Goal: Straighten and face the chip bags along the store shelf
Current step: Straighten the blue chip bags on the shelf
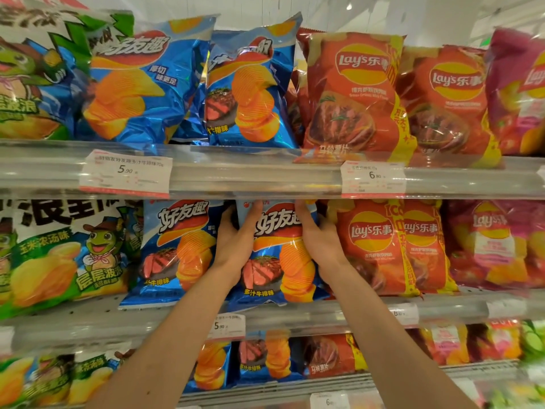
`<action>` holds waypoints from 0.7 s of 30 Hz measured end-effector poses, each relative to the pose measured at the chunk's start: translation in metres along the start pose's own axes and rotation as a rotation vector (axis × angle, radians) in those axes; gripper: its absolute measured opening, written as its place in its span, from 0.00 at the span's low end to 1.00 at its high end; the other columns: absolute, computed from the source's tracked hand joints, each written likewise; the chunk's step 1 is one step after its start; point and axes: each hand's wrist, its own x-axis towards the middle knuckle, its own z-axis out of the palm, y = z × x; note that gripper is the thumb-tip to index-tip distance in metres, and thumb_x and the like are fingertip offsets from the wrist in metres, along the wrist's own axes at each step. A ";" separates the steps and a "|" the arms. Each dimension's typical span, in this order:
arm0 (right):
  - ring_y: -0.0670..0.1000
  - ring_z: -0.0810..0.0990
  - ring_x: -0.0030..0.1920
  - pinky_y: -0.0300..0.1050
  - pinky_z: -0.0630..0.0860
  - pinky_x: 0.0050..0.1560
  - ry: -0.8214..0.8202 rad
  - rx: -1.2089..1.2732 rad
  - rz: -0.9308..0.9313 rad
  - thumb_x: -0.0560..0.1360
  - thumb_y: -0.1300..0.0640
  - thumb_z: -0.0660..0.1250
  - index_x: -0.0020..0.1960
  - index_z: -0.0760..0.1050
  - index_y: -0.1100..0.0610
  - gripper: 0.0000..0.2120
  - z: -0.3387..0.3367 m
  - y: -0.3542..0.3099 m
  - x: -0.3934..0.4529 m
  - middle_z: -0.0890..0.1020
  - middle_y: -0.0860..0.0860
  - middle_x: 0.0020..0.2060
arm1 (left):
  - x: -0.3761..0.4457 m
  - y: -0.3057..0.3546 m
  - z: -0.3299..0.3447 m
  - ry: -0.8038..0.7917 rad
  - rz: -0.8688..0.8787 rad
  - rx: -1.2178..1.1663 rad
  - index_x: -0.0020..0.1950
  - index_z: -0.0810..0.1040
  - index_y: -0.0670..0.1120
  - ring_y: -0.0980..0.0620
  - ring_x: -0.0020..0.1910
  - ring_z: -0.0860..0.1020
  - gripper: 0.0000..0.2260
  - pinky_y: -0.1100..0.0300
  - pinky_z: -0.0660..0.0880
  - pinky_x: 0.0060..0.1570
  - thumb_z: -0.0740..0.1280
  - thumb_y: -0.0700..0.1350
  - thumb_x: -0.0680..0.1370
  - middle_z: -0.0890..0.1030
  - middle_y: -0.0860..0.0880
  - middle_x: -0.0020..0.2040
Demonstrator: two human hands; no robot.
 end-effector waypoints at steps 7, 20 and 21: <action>0.47 0.78 0.51 0.45 0.71 0.58 -0.037 -0.212 -0.014 0.78 0.31 0.58 0.71 0.69 0.49 0.30 -0.005 -0.003 -0.012 0.79 0.46 0.57 | -0.014 0.007 -0.008 -0.099 -0.004 0.190 0.80 0.52 0.61 0.47 0.72 0.70 0.33 0.50 0.66 0.71 0.56 0.70 0.78 0.70 0.52 0.75; 0.49 0.78 0.63 0.45 0.76 0.60 -0.305 -0.772 -0.357 0.78 0.32 0.54 0.80 0.37 0.37 0.38 -0.037 0.030 -0.046 0.58 0.44 0.76 | -0.041 -0.009 -0.030 -0.361 0.297 0.789 0.75 0.36 0.73 0.47 0.59 0.80 0.31 0.47 0.79 0.57 0.54 0.65 0.80 0.58 0.51 0.80; 0.50 0.78 0.63 0.49 0.77 0.61 -0.304 -0.776 -0.361 0.78 0.31 0.53 0.79 0.37 0.37 0.38 -0.038 0.029 -0.043 0.58 0.44 0.76 | -0.038 -0.010 -0.029 -0.353 0.308 0.798 0.76 0.36 0.72 0.47 0.57 0.81 0.31 0.47 0.80 0.56 0.54 0.65 0.81 0.60 0.50 0.79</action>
